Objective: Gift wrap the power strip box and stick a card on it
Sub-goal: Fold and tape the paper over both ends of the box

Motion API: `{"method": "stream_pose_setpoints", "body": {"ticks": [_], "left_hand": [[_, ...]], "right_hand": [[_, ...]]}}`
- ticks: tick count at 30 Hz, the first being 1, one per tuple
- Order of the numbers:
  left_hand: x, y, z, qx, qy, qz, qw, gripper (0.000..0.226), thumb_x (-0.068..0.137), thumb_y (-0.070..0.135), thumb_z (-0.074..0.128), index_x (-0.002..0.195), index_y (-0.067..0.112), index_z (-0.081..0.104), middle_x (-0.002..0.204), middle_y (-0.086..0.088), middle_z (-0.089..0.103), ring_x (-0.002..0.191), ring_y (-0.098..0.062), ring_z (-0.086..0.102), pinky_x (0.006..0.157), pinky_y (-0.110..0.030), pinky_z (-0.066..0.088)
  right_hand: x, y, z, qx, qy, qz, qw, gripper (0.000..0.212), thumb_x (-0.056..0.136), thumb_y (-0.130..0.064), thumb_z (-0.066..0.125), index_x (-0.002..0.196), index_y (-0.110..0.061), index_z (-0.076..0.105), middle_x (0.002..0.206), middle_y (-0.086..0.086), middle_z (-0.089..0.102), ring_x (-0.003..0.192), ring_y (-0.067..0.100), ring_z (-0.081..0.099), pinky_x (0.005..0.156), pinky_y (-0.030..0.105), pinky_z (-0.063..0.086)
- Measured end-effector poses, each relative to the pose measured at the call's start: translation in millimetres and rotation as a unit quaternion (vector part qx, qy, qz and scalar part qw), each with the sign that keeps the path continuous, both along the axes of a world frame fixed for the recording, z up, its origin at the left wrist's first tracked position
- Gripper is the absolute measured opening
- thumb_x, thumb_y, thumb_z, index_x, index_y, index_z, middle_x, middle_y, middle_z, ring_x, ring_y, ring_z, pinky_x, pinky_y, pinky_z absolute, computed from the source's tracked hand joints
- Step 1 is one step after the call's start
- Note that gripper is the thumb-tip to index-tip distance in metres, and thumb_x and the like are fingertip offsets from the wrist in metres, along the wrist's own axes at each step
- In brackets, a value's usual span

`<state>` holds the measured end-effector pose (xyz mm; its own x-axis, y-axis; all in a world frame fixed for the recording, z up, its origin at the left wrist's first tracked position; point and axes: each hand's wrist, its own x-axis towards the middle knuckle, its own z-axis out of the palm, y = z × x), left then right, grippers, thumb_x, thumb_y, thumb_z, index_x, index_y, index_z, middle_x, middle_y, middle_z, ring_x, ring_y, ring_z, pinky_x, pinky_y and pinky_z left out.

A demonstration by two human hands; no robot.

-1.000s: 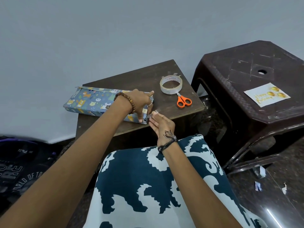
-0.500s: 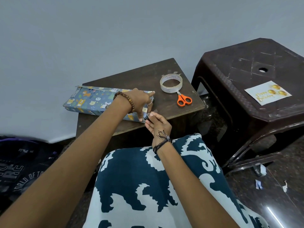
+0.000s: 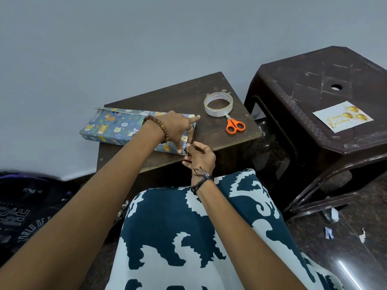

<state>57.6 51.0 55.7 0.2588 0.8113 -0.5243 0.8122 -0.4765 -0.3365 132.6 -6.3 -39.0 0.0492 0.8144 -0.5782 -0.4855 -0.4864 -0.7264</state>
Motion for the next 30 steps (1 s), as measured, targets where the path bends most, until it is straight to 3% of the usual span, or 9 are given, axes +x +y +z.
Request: {"method": "stream_pose_setpoints", "body": {"ticks": [4, 8, 11, 13, 15, 18, 21, 24, 30], "left_hand": [[1, 0, 1, -0.003, 0.002, -0.004, 1.000, 0.063, 0.076, 0.041, 0.071, 0.131, 0.020, 0.048, 0.157, 0.008, 0.009, 0.124, -0.020, 0.046, 0.079, -0.029, 0.036], [1, -1, 2, -0.008, 0.003, -0.005, 1.000, 0.052, 0.076, 0.041, 0.071, 0.122, 0.022, 0.056, 0.157, 0.010, 0.001, 0.124, -0.019, 0.045, 0.076, -0.027, 0.034], [1, -2, 2, -0.011, -0.002, 0.001, 1.000, 0.050, 0.075, 0.040, 0.072, 0.120, 0.024, 0.057, 0.157, 0.011, 0.001, 0.124, -0.018, 0.045, 0.078, -0.027, 0.034], [1, -2, 2, -0.011, -0.001, 0.005, 1.000, 0.051, 0.076, 0.040, 0.071, 0.121, 0.022, 0.057, 0.157, 0.011, 0.002, 0.124, -0.019, 0.045, 0.077, -0.027, 0.032], [1, -2, 2, -0.006, 0.000, 0.005, 1.000, 0.054, 0.076, 0.040, 0.071, 0.124, 0.021, 0.055, 0.157, 0.011, 0.004, 0.124, -0.019, 0.046, 0.076, -0.027, 0.031], [1, 0, 0, -0.002, -0.002, 0.007, 1.000, 0.063, 0.077, 0.040, 0.071, 0.132, 0.019, 0.048, 0.157, 0.008, 0.012, 0.123, -0.021, 0.046, 0.076, -0.027, 0.031], [-1, 1, -2, -0.002, -0.004, 0.009, 1.000, 0.069, 0.076, 0.041, 0.071, 0.136, 0.019, 0.043, 0.154, 0.004, 0.024, 0.123, -0.021, 0.046, 0.076, -0.027, 0.031], [-2, 3, -4, -0.003, -0.005, 0.012, 1.000, 0.072, 0.076, 0.041, 0.071, 0.138, 0.019, 0.040, 0.150, 0.001, 0.032, 0.123, -0.022, 0.047, 0.077, -0.028, 0.031], [-1, 3, -5, 0.002, -0.004, 0.014, 1.000, 0.076, 0.076, 0.041, 0.071, 0.140, 0.018, 0.037, 0.150, 0.001, 0.033, 0.122, -0.022, 0.047, 0.076, -0.028, 0.030]], "right_hand": [[3, -2, -2, 0.004, -0.055, 0.000, 0.998, 0.040, 0.078, -0.013, 0.075, 0.099, -0.015, 0.042, 0.090, 0.016, 0.061, 0.028, 0.001, 0.047, 0.034, 0.018, 0.044], [3, -2, -7, 0.015, -0.120, 0.002, 0.993, 0.041, 0.075, -0.021, 0.077, 0.082, -0.015, 0.037, 0.075, 0.008, 0.055, 0.026, 0.003, 0.043, 0.035, 0.022, 0.047], [-3, -2, -12, 0.031, -0.195, 0.001, 0.980, 0.048, 0.077, -0.026, 0.075, 0.060, -0.017, 0.031, 0.063, 0.004, 0.049, 0.036, 0.012, 0.045, 0.046, 0.037, 0.055], [-8, -4, -15, 0.036, -0.235, -0.015, 0.971, 0.052, 0.075, -0.032, 0.075, 0.056, -0.019, 0.029, 0.066, 0.006, 0.052, 0.052, 0.022, 0.052, 0.057, 0.049, 0.056], [-12, -7, -15, 0.044, -0.247, -0.026, 0.968, 0.051, 0.073, -0.038, 0.075, 0.055, -0.021, 0.030, 0.073, 0.011, 0.059, 0.065, 0.031, 0.060, 0.061, 0.050, 0.055], [-15, -9, -16, 0.048, -0.257, -0.025, 0.965, 0.041, 0.074, -0.040, 0.073, 0.058, -0.024, 0.038, 0.077, 0.009, 0.064, 0.071, 0.033, 0.064, 0.063, 0.048, 0.055], [-13, -8, -15, 0.050, -0.244, -0.029, 0.968, 0.023, 0.076, -0.037, 0.074, 0.078, -0.025, 0.055, 0.074, 0.000, 0.063, 0.074, 0.025, 0.065, 0.065, 0.047, 0.056], [-13, -8, -14, 0.051, -0.219, -0.028, 0.974, 0.025, 0.078, -0.032, 0.073, 0.098, -0.021, 0.063, 0.067, -0.011, 0.056, 0.075, 0.016, 0.062, 0.068, 0.048, 0.056], [-13, -6, -13, 0.048, -0.189, -0.032, 0.980, 0.031, 0.080, -0.025, 0.073, 0.108, -0.016, 0.063, 0.067, -0.020, 0.052, 0.080, 0.012, 0.060, 0.073, 0.047, 0.056]]}}
